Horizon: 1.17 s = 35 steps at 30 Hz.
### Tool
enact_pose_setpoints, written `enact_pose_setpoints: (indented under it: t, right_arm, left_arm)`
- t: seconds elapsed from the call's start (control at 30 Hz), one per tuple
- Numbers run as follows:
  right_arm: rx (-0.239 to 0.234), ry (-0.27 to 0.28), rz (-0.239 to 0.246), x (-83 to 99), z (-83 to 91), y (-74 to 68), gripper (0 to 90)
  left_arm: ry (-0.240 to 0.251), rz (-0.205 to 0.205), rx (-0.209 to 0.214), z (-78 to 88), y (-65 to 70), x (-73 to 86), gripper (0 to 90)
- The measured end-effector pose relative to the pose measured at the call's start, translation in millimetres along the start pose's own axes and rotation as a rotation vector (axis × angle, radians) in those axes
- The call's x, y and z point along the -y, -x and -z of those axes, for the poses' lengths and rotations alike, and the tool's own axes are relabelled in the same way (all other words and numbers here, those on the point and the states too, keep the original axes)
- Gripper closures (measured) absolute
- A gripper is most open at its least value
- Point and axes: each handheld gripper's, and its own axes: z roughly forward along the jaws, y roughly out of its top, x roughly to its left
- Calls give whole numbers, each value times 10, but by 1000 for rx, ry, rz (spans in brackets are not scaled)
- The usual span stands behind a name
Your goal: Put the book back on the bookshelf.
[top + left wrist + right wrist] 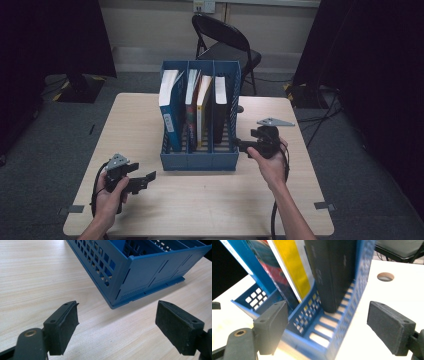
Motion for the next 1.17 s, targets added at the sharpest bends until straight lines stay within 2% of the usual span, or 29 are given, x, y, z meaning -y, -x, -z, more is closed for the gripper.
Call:
enact_pose_setpoints:
  t: [0.43, 0.6, 0.8, 0.9, 1.03, 1.17]
  right_arm:
    - [98, 15, -52, 548, 559, 265, 161]
    - [128, 4, -81, 811, 700, 364, 165]
    - [166, -57, -125, 1151, 767, 516, 160]
    - [217, -91, -118, 1287, 779, 577, 161]
    - [238, -115, -136, 1375, 774, 645, 163]
    - [239, -121, -146, 1393, 755, 678, 163]
  left_arm:
    - [11, 2, -3, 25, -29, 2, 179]
    - [10, 7, -16, 22, -40, 4, 179]
    - [-1, -3, -17, 10, -40, 9, 179]
    - [-5, -9, -19, 26, -39, 13, 179]
    - [-10, -8, -27, 41, -44, 21, 178]
    - [-22, -13, -28, 34, -52, 23, 178]
